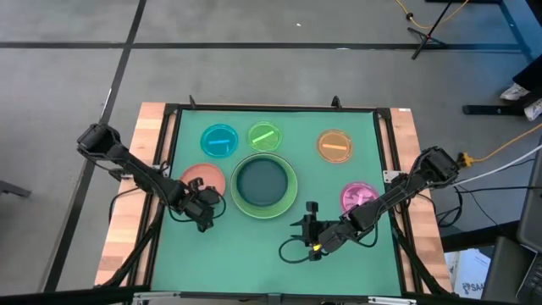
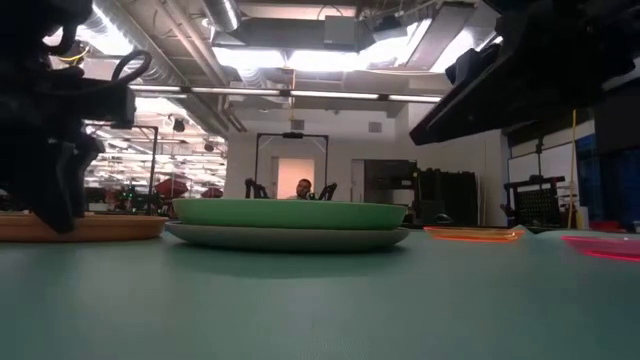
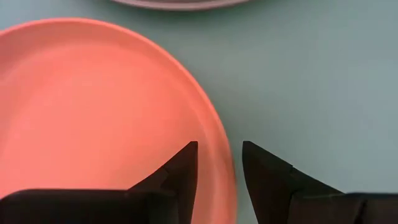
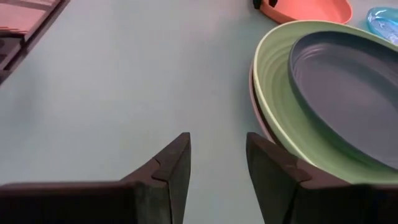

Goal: Stack plastic plates
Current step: Stack the orange plate on top of the dark green plate

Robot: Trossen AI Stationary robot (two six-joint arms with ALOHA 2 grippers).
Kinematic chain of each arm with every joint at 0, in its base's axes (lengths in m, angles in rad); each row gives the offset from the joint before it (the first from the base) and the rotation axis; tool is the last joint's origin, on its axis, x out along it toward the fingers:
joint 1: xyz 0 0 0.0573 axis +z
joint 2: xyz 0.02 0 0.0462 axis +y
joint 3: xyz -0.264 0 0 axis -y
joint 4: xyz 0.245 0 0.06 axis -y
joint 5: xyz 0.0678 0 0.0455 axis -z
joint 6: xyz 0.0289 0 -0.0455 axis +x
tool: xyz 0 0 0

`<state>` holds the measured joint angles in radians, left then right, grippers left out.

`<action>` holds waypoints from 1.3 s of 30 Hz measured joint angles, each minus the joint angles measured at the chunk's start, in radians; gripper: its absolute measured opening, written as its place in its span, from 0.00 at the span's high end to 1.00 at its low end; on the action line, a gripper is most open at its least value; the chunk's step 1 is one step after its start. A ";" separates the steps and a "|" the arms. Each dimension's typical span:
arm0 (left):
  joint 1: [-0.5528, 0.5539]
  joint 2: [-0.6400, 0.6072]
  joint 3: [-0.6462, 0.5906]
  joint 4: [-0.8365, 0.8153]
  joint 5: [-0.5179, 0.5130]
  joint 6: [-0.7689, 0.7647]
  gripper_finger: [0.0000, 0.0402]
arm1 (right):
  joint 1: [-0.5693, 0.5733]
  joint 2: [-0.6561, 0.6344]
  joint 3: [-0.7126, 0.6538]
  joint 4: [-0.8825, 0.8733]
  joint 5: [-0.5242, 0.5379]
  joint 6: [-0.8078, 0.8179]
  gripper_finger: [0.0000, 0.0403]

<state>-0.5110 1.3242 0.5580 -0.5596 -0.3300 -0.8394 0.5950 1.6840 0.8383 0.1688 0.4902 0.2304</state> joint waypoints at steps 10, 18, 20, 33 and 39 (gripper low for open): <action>0.000 0.000 -0.018 0.001 0.036 0.011 0.94 | 0.000 0.000 0.000 0.014 0.006 -0.011 0.63; 0.000 -0.004 0.016 -0.074 0.053 0.010 0.97 | 0.000 0.000 0.000 0.014 0.005 -0.012 0.63; 0.000 -0.010 0.047 -0.119 0.048 0.006 0.98 | 0.000 0.000 0.000 0.014 0.005 -0.013 0.63; -0.014 -0.018 0.310 -0.259 -0.152 0.111 0.98 | 0.000 0.000 0.000 0.015 0.014 -0.012 0.63; -0.022 -0.015 0.330 -0.050 -0.207 0.331 0.98 | 0.000 0.000 0.000 0.016 0.015 -0.021 0.63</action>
<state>-0.5332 1.3092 0.8879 -0.6097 -0.5368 -0.5089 0.5949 1.6836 0.8383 0.1848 0.5049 0.2092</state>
